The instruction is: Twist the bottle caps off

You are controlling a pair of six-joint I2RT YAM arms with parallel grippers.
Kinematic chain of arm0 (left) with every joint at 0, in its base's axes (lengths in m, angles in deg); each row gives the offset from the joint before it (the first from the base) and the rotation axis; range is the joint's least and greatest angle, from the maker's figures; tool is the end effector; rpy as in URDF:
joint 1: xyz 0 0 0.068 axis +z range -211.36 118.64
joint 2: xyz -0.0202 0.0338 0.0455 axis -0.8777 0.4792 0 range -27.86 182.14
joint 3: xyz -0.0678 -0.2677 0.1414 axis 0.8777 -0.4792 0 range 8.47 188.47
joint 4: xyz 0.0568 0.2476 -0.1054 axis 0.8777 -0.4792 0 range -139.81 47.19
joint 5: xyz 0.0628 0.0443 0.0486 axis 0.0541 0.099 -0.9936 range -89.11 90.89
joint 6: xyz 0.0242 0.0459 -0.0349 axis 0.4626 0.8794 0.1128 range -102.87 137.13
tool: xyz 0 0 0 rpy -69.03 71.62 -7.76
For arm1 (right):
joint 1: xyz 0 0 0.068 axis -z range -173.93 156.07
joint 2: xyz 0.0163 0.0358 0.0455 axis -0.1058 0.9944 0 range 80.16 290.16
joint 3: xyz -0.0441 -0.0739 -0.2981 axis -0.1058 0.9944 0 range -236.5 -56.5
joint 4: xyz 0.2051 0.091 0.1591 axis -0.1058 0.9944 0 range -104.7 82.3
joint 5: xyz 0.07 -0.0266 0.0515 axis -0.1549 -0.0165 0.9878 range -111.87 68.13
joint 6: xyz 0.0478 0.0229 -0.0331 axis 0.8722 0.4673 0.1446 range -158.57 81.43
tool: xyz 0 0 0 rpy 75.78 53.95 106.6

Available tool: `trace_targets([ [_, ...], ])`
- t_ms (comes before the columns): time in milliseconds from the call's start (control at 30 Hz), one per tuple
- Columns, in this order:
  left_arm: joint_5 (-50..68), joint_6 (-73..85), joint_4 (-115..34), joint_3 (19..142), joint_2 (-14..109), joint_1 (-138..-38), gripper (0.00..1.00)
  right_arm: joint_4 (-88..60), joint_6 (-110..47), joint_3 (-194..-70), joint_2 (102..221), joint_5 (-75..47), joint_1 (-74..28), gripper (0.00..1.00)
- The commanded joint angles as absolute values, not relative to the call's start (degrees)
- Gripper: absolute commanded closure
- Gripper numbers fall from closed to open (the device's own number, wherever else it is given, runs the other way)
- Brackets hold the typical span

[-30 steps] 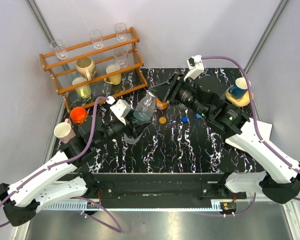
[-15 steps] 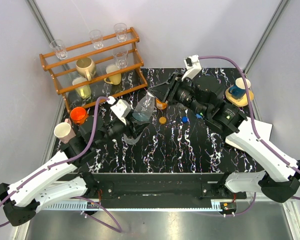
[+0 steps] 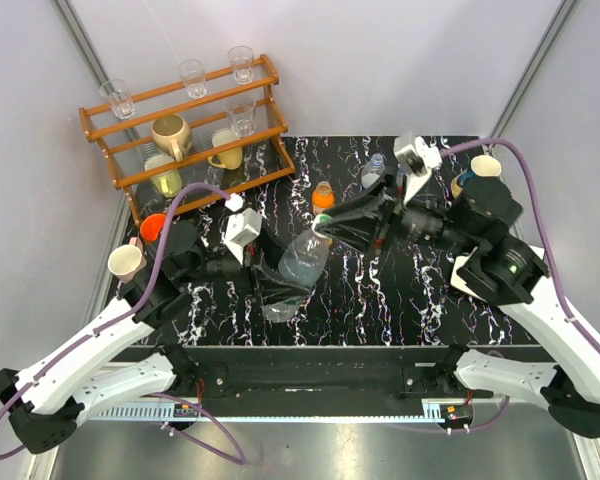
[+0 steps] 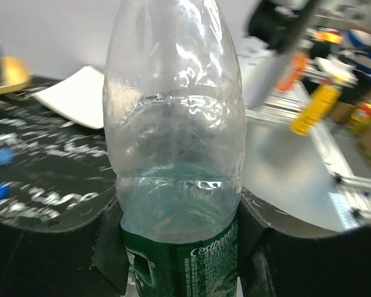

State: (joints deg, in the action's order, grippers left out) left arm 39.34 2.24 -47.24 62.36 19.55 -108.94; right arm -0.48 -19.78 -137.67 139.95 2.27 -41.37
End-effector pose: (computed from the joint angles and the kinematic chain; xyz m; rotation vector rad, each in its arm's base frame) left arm 0.0980 -0.1510 0.4291 1.0127 1.3830 -1.3472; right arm 0.1237 0.1634 0.5400 -0.7420 1.3986 1.2284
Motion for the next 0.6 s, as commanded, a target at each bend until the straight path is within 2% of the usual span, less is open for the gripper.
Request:
trace_targets([
  [0, 60.56, -7.73, -30.54, 64.81, 21.00, -109.00, 0.55, -0.90, -27.58, -134.55, 139.31, 24.96, -42.09, 1.00],
  [333, 66.89, -20.83, -15.93, 62.88, 21.44, -108.91, 0.57, 0.85, -35.22, -134.28, 137.38, 48.86, -41.74, 1.00],
  [433, 67.77, -23.21, -12.59, 61.82, 21.27, -108.91, 0.57, 3.05, -38.12, -134.63, 137.64, 51.42, -41.57, 1.00],
  [567, 68.38, -23.47, -12.05, 61.03, 20.92, -109.00, 0.57, 12.94, -45.40, -137.09, 139.13, 53.37, -41.56, 1.00],
])
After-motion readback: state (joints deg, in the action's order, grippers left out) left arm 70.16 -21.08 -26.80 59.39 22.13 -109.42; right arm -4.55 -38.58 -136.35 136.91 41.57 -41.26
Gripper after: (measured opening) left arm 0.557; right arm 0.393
